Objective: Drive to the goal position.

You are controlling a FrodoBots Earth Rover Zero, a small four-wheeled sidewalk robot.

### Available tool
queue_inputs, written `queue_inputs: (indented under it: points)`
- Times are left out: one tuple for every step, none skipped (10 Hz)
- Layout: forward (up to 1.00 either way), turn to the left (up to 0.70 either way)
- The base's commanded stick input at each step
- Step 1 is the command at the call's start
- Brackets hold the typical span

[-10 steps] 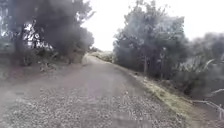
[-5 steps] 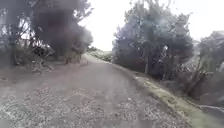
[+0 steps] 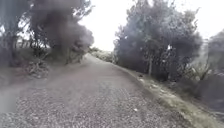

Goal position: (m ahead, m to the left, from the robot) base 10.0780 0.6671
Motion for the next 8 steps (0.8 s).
queue_inputs:
  points:
    - [0.70, 0.01]
    - [0.70, 0.03]
    - [0.70, 0.04]
    - [0.70, 0.16]
    - [0.70, 0.17]
    - [0.70, 0.05]
    - [0.70, 0.00]
    - [0.70, 0.00]
